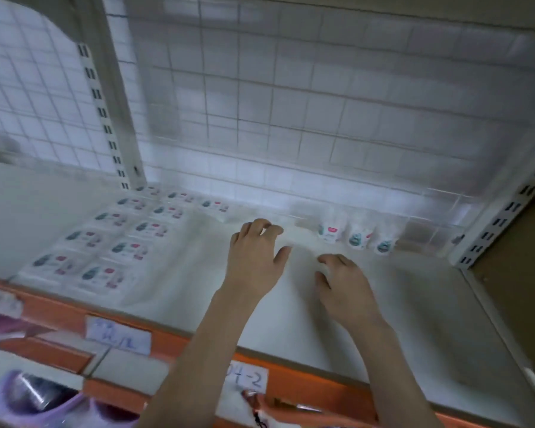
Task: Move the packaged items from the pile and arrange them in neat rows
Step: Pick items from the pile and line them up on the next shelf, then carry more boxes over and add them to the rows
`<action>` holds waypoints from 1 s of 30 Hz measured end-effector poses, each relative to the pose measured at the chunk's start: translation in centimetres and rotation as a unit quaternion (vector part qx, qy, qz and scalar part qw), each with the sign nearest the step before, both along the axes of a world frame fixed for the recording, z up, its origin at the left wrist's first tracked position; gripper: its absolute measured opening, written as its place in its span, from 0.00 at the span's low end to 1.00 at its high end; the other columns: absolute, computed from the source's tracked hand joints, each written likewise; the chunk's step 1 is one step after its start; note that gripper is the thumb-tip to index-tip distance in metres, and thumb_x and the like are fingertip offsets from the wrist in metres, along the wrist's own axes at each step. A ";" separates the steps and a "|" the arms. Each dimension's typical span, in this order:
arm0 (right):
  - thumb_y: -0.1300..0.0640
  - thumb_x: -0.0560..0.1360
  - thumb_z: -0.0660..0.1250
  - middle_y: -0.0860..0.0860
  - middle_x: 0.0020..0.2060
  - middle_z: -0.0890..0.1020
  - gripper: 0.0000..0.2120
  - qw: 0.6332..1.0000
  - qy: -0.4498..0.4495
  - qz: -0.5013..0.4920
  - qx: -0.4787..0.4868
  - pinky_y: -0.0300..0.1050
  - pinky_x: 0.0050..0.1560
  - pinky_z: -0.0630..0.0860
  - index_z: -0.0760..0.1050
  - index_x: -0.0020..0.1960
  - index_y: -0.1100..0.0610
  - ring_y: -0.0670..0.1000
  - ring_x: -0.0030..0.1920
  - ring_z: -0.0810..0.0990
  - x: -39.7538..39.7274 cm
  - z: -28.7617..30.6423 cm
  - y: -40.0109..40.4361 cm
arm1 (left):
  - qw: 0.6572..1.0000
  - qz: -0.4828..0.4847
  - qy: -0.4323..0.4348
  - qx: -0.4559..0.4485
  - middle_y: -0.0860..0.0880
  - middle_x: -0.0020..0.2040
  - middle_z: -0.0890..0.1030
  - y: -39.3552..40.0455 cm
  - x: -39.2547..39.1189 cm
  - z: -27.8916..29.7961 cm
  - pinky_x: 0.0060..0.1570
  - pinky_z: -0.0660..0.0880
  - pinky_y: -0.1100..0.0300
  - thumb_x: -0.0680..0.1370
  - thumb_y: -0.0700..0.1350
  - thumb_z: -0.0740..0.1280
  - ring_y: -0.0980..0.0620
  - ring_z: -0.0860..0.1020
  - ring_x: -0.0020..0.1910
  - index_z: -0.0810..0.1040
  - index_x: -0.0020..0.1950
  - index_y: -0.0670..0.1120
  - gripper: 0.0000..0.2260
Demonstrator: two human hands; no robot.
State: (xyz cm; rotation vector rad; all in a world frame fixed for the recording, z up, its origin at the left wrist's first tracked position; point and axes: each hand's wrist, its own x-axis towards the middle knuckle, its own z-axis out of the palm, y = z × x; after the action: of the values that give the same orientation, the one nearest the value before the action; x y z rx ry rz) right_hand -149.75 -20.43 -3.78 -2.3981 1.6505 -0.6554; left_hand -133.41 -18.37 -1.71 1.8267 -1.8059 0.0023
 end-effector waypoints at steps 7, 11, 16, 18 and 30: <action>0.61 0.74 0.64 0.57 0.57 0.78 0.15 0.994 -0.058 0.095 -0.010 0.46 0.58 0.70 0.74 0.60 0.60 0.58 0.58 0.75 20.9 0.7 7.5 | 0.988 0.155 0.010 0.016 0.50 0.58 0.77 11.8 21.0 -0.5 0.59 0.63 0.54 0.78 0.51 0.61 0.47 0.72 0.59 0.75 0.61 0.50 0.14; 0.59 0.75 0.63 0.56 0.58 0.77 0.15 0.986 -0.073 0.145 -0.024 0.45 0.57 0.69 0.73 0.61 0.59 0.56 0.58 0.74 33.0 0.9 11.8 | 0.977 0.212 0.005 0.028 0.50 0.55 0.79 18.4 32.5 -1.1 0.55 0.66 0.55 0.78 0.51 0.60 0.47 0.74 0.56 0.75 0.60 0.50 0.13; 0.57 0.77 0.61 0.54 0.60 0.76 0.16 0.973 -0.056 0.226 -0.007 0.44 0.58 0.66 0.71 0.63 0.59 0.54 0.61 0.71 46.8 0.6 15.3 | 0.953 0.297 0.016 0.048 0.48 0.49 0.79 24.8 44.3 -2.3 0.47 0.68 0.55 0.77 0.50 0.56 0.44 0.76 0.50 0.76 0.52 0.48 0.12; 0.57 0.77 0.61 0.54 0.59 0.76 0.15 0.967 -0.045 0.252 -0.001 0.43 0.58 0.66 0.71 0.63 0.59 0.54 0.61 0.72 51.4 0.4 16.1 | 0.944 0.324 0.032 0.051 0.47 0.45 0.80 26.5 48.4 -2.8 0.45 0.70 0.54 0.77 0.48 0.59 0.43 0.76 0.46 0.76 0.48 0.46 0.09; 0.59 0.76 0.61 0.55 0.58 0.77 0.15 0.937 -0.055 0.346 0.015 0.43 0.58 0.66 0.72 0.62 0.60 0.55 0.59 0.72 76.8 -0.5 15.5 | 0.913 0.404 0.015 0.060 0.50 0.53 0.79 28.6 71.0 -4.0 0.50 0.69 0.55 0.79 0.50 0.60 0.49 0.75 0.52 0.76 0.57 0.49 0.11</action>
State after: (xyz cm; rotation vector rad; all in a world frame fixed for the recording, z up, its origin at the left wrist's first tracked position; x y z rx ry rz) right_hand -72.90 -4.96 -4.32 -2.6040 0.6695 -0.6002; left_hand -62.38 10.20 -5.74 2.5130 -0.9257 0.1754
